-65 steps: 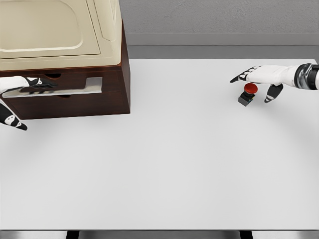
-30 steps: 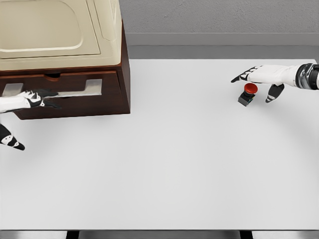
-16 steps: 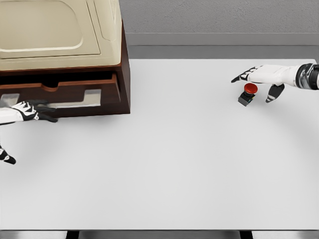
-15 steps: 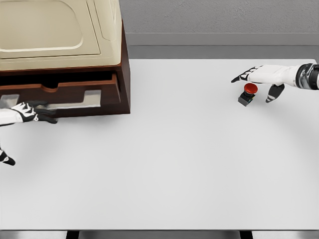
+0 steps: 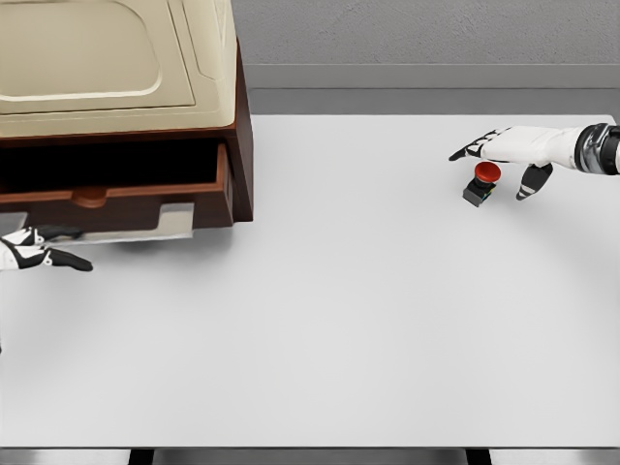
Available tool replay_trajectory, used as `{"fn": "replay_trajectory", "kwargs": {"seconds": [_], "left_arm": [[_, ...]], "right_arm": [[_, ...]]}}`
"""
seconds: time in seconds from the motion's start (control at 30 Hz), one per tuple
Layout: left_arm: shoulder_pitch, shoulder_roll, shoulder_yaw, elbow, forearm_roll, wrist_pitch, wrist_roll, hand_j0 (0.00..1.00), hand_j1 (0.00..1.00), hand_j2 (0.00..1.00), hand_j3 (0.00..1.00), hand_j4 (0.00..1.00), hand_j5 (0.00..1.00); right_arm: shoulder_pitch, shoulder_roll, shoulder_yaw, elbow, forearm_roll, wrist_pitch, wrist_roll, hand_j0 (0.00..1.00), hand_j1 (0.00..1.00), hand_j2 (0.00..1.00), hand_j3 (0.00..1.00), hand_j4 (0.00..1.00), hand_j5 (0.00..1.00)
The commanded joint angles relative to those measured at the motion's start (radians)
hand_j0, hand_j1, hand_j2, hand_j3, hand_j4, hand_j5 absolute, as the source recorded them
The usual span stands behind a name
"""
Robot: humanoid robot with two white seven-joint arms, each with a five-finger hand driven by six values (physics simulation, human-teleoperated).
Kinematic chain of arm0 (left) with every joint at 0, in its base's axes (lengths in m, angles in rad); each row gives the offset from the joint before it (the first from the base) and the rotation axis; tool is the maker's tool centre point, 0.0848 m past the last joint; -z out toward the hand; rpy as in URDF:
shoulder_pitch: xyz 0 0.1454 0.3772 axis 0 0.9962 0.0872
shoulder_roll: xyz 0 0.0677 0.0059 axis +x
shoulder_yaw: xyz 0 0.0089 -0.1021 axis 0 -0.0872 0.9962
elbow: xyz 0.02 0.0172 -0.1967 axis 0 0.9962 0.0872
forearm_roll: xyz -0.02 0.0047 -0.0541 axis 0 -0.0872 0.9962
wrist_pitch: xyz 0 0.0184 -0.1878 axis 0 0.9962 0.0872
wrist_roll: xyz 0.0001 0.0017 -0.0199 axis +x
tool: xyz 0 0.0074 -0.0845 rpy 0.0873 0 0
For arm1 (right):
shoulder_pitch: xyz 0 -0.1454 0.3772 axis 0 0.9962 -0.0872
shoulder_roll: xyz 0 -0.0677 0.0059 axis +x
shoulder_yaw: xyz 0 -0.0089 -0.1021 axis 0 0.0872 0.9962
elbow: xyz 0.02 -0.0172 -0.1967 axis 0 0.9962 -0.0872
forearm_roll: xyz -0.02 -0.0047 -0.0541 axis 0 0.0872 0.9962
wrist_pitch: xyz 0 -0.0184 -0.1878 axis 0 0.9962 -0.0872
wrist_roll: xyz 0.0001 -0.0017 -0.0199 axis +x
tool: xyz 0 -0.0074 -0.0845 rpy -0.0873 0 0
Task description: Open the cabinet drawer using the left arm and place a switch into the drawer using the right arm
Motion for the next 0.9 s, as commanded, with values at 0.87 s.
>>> {"fn": "replay_trajectory", "kwargs": {"seconds": [0.87], "left_arm": [[-0.049, 0.153, -0.063, 0.006, 0.249, -0.011, 0.005, 1.00, 1.00, 1.00, 1.00, 1.00, 1.00]], "right_arm": [[0.002, -0.001, 0.005, -0.002, -0.004, 0.003, 0.000, 1.00, 1.00, 1.00, 1.00, 1.00, 1.00]]}}
